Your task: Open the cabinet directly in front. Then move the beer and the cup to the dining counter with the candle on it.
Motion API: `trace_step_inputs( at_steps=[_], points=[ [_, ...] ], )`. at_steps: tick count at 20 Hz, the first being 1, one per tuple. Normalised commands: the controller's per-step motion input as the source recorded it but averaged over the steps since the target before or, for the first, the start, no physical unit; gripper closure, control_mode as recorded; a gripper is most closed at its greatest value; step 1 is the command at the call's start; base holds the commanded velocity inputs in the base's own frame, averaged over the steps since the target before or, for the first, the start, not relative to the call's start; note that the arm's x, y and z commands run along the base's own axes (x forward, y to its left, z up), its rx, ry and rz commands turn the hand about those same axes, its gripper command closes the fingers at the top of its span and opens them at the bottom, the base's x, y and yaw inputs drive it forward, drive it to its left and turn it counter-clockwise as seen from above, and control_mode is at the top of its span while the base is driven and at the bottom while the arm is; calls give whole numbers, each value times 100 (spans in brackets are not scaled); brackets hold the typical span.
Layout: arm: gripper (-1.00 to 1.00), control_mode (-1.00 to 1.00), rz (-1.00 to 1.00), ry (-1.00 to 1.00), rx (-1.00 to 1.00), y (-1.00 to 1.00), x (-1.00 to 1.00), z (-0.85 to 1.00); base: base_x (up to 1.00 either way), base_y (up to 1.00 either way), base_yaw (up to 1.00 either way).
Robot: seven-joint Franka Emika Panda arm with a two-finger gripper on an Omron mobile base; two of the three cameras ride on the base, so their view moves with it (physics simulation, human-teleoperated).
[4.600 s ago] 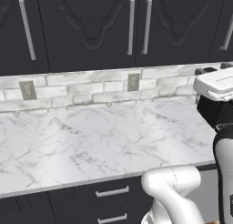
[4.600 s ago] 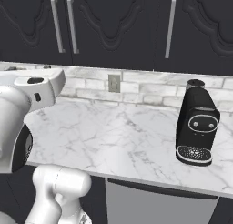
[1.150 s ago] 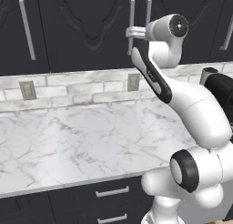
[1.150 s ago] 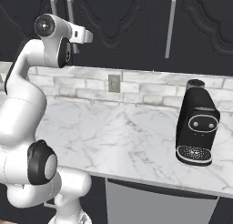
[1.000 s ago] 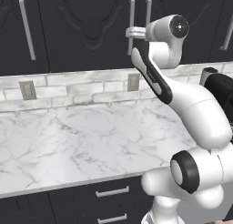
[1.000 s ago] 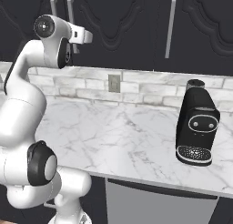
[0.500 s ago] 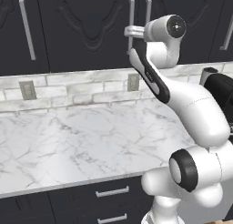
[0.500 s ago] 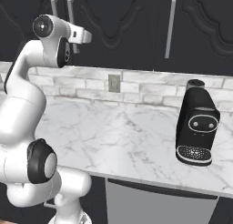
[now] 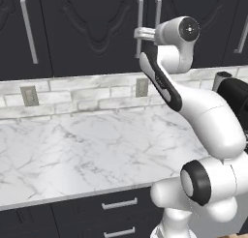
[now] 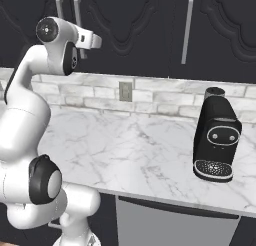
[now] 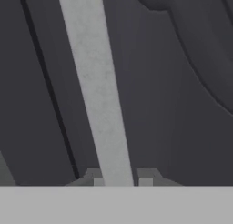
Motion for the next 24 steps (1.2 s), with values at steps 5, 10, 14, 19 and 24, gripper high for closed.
trace_step_inputs(
  at_steps=[5, 10, 14, 19, 24],
  points=[
    [100, -100, 0, -8, 0, -17, -37, 15, 0, 0, 0],
    [100, -100, 0, -17, 0, -56, -91, 37, 0, 0, 0],
    [100, -100, 0, -16, 0, -72, -100, 38, 0, 0, 0],
    [100, -100, 0, -12, 1, -78, -97, 32, 0, 0, 0],
    [100, -100, -2, -4, 1, -88, -82, 33, 0, 0, 0]
  ],
)
